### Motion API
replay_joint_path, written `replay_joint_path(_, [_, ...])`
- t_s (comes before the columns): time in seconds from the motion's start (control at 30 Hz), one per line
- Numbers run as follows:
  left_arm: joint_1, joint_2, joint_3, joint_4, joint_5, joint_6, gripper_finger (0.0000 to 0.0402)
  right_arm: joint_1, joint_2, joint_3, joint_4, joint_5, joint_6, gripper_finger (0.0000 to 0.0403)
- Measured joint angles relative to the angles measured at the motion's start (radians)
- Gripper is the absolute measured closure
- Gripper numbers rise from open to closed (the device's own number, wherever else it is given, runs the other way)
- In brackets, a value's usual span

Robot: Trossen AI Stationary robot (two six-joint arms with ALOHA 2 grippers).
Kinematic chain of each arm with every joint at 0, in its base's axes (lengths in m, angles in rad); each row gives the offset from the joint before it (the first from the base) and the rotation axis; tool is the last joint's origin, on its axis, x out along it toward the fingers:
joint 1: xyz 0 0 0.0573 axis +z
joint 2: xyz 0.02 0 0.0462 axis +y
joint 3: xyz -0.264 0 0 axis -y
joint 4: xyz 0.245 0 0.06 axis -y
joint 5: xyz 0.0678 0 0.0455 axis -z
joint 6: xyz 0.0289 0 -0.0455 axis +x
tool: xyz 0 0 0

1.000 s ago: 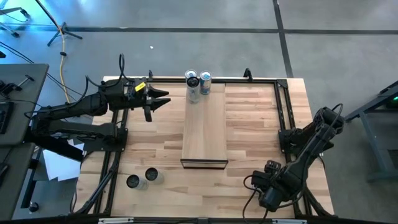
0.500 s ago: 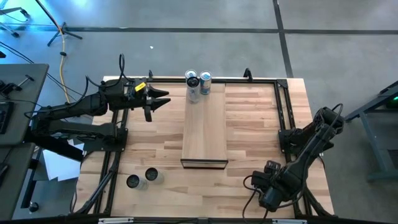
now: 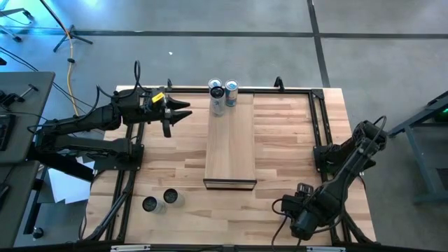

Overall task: Place canned beverage on shelf
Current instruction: Put the white pink soda can aligned with the other white pink soda can

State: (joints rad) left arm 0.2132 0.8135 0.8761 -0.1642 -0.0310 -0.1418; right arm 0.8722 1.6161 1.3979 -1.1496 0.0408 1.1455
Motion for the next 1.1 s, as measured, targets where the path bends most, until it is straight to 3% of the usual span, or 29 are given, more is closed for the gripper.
replay_joint_path(0.2, [0.0, 0.0, 0.0, 0.001, -0.005, 0.031, 0.027, -0.066, 0.0, 0.202, -0.112, 0.011, -0.118, 0.0161])
replay_joint_path(0.53, [0.0, 0.0, 0.0, 0.0, -0.007, -0.003, 0.027, -0.213, -0.002, 0.742, -0.297, 0.024, -0.236, 0.0161])
replay_joint_path(0.67, [0.0, 0.0, 0.0, 0.0, -0.007, 0.004, 0.027, -0.244, -0.002, 0.899, -0.369, 0.097, -0.265, 0.0161])
replay_joint_path(0.83, [0.0, 0.0, 0.0, -0.003, -0.007, 0.003, 0.027, -0.3, -0.02, 0.944, -0.419, 0.186, -0.291, 0.0161])
replay_joint_path(1.1, [0.0, 0.0, 0.0, -0.008, -0.007, -0.004, 0.027, -0.337, -0.006, 0.928, -0.418, 0.114, -0.36, 0.0161])
